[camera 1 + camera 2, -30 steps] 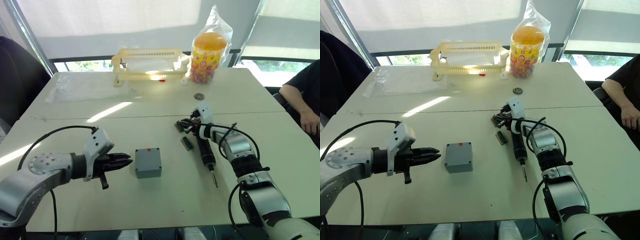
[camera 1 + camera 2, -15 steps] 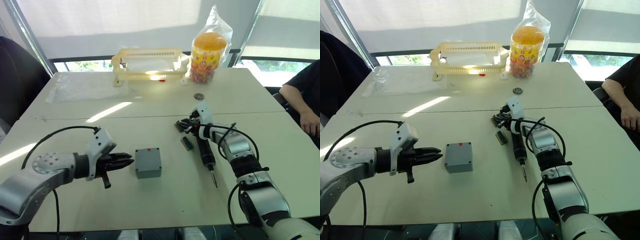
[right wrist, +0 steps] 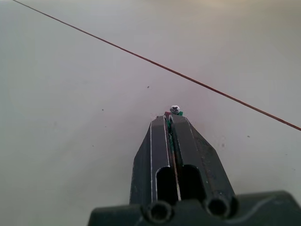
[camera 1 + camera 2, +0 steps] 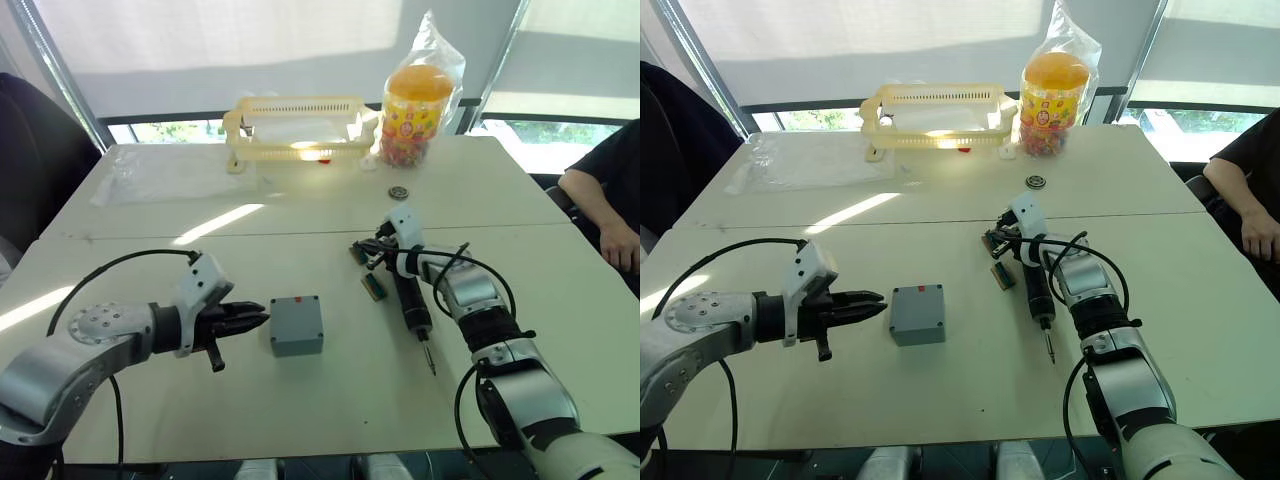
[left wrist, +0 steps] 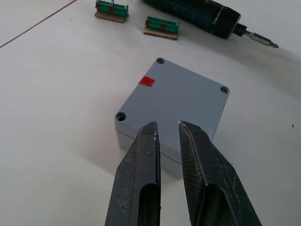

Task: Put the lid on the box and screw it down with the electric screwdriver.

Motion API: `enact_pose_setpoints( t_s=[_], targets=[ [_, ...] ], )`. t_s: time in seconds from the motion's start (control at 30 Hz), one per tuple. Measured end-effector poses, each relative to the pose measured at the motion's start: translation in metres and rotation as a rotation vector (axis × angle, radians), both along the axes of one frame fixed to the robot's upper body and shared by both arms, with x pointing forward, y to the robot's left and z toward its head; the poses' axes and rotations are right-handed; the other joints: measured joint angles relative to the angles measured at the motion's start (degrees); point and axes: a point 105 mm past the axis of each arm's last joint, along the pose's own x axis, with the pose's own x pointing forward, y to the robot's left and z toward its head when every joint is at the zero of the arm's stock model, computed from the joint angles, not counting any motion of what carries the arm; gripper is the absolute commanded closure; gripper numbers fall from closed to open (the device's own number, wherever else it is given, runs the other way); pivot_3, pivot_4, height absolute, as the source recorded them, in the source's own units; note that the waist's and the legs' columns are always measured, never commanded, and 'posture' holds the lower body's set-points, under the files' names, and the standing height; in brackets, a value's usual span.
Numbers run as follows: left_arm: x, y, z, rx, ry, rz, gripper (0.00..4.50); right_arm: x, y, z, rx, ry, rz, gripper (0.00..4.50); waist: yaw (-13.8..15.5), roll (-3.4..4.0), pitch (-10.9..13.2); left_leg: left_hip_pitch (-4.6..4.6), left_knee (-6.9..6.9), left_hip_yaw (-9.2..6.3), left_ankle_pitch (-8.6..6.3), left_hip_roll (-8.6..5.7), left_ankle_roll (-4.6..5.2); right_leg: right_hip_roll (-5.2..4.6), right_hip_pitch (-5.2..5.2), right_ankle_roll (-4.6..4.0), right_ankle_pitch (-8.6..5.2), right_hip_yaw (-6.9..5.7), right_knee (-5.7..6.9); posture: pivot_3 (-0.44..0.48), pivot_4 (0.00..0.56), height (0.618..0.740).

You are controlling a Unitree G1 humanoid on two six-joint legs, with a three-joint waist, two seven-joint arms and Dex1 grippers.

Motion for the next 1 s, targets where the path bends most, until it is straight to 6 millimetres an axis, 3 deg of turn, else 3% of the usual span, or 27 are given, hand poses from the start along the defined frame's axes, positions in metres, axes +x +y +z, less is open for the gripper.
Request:
enact_pose_setpoints(
  t_s=[0.07, 0.1, 0.17, 0.27, 0.53, 0.8, 1.0],
  targets=[
    [0.000, 0.000, 0.000, 0.000, -0.001, 0.001, 3.83, 0.001, -0.002, 0.002, 0.000, -0.006, -0.009, 4.45, 0.00, 0.00, 0.00, 0.00, 0.00, 0.00, 0.00, 0.00, 0.00, 0.00, 0.00, 0.00, 0.00, 0.00, 0.00, 0.000, 0.150, 0.740],
    [0.000, 0.000, 0.000, 0.000, -0.002, 0.003, 3.83, 0.001, -0.003, 0.003, 0.000, -0.012, -0.013, 4.22, 0.01, 0.01, 0.00, 0.00, -0.01, 0.00, 0.00, 0.00, 0.00, 0.00, -0.01, 0.00, 0.00, 0.00, 0.00, 0.000, 0.150, 0.740],
    [0.000, 0.000, 0.000, -0.001, -0.003, 0.006, 3.83, 0.001, -0.006, 0.012, -0.012, -0.042, -0.019, 3.58, 0.01, 0.01, 0.01, -0.01, -0.01, 0.00, 0.00, 0.00, 0.00, 0.00, -0.02, 0.00, 0.00, 0.00, 0.00, 0.000, 0.150, 0.740],
    [0.001, 0.000, 0.000, -0.005, -0.004, 0.008, 3.83, 0.000, -0.013, 0.027, -0.041, -0.092, -0.029, 2.08, 0.06, 0.01, 0.01, -0.01, -0.01, 0.00, 0.00, 0.00, 0.00, 0.00, -0.02, 0.00, 0.00, 0.00, 0.00, 0.000, 0.150, 0.740],
    [0.004, -0.003, -0.004, -0.017, -0.007, 0.006, 3.83, -0.018, -0.002, 0.059, 0.028, 0.057, -0.041, 2.08, 0.03, 0.02, 0.01, -0.01, -0.04, -0.02, 0.00, 0.01, 0.00, 0.01, -0.07, -0.01, 0.00, 0.00, 0.07, 0.000, 0.150, 0.740],
    [0.005, -0.006, -0.006, -0.028, -0.002, 0.008, 3.83, -0.029, 0.012, 0.022, 0.006, 0.214, -0.066, 2.08, 0.10, 0.02, 0.01, -0.04, -0.01, 0.01, 0.00, -0.01, 0.00, -0.02, -0.08, -0.01, -0.01, 0.01, 0.06, 0.000, 0.150, 0.740],
    [0.006, -0.006, -0.006, -0.031, -0.005, 0.015, 3.83, -0.023, 0.014, 0.012, -0.022, 0.207, -0.099, 2.08, -0.02, 0.02, 0.01, -0.04, -0.03, 0.00, 0.00, -0.01, 0.00, 0.00, -0.10, -0.01, 0.00, 0.01, 0.07, 0.000, 0.150, 0.740]
  ],
)
